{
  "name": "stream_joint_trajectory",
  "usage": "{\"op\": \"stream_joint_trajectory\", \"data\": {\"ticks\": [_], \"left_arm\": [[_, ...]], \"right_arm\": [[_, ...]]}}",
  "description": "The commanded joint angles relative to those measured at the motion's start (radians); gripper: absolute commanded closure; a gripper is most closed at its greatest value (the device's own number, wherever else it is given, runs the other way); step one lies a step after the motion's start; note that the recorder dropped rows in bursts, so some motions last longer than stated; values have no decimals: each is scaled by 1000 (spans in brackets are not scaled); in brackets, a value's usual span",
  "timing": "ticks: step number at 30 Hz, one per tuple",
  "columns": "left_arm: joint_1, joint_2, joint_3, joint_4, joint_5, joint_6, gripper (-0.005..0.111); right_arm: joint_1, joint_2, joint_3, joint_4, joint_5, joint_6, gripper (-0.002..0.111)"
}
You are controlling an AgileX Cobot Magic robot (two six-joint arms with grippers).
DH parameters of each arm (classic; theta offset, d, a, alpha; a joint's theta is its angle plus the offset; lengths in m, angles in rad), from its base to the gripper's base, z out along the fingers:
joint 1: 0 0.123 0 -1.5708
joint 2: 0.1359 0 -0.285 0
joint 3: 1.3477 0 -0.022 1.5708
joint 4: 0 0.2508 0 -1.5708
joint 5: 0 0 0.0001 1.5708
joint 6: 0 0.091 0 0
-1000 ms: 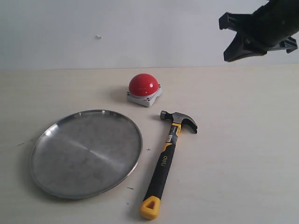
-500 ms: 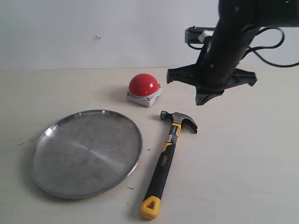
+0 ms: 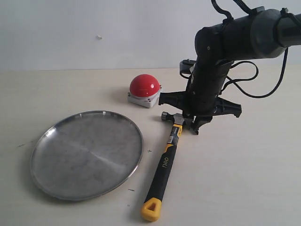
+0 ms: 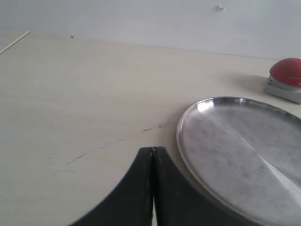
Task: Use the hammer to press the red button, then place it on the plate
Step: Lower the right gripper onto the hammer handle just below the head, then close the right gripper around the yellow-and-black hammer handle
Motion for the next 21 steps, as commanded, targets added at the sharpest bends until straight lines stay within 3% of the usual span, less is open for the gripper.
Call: {"op": "stream_joint_trajectory", "data": {"ticks": [1, 5, 10, 21], "left_arm": [[-1, -6, 1, 0, -4, -1, 107], [-1, -6, 1, 0, -4, -1, 107], [-1, -6, 1, 0, -4, -1, 107], [-1, -6, 1, 0, -4, -1, 107]], "right_arm": [[4, -2, -6, 78, -7, -16, 72], [4, 0, -6, 111, 2, -16, 61], [4, 13, -6, 188, -7, -16, 63], [4, 136, -133, 122, -19, 107, 63]]}}
